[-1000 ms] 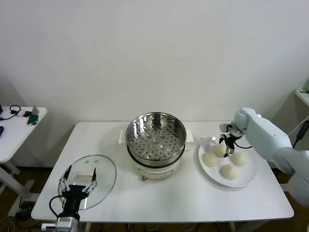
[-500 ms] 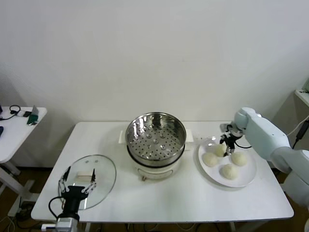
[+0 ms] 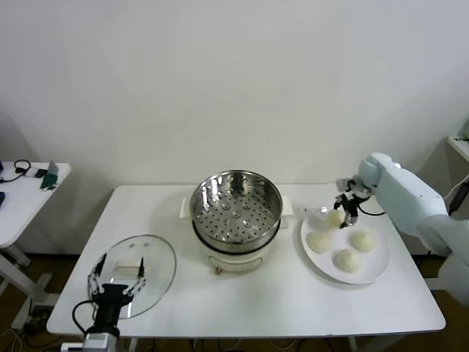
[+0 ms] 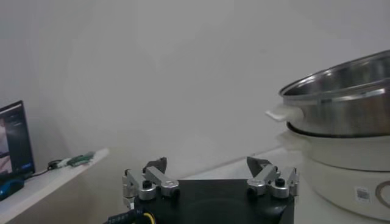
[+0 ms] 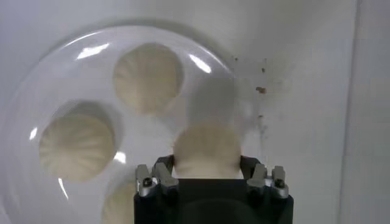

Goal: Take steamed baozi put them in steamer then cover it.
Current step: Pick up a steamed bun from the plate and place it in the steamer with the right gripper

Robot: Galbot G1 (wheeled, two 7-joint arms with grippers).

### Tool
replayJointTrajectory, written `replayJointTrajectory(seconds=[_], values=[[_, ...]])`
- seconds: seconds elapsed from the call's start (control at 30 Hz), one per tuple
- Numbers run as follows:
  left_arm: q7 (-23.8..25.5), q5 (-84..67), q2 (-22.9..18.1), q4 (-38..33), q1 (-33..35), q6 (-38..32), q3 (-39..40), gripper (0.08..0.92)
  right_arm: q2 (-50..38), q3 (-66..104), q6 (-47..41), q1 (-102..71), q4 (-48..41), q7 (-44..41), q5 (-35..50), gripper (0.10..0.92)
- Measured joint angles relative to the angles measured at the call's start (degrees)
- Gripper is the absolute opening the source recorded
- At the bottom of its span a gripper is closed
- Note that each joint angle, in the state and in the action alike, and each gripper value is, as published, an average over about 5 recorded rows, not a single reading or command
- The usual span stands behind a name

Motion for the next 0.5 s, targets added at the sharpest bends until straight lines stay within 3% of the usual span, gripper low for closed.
replayJointTrajectory(seconds=[0.23, 0.5], values=[[-0.09, -0.63, -0.16, -0.64, 0.74, -0.24, 0.02, 0.823, 0.11, -9.87, 1.87, 9.90, 8.25, -0.72, 5.85, 0.712], [-0.32, -2.89, -0.04, -1.36, 1.59, -0.35, -0.20, 0.823, 2.99, -17.30, 6.57, 19.72, 16.56, -1.06, 6.80, 0.712]])
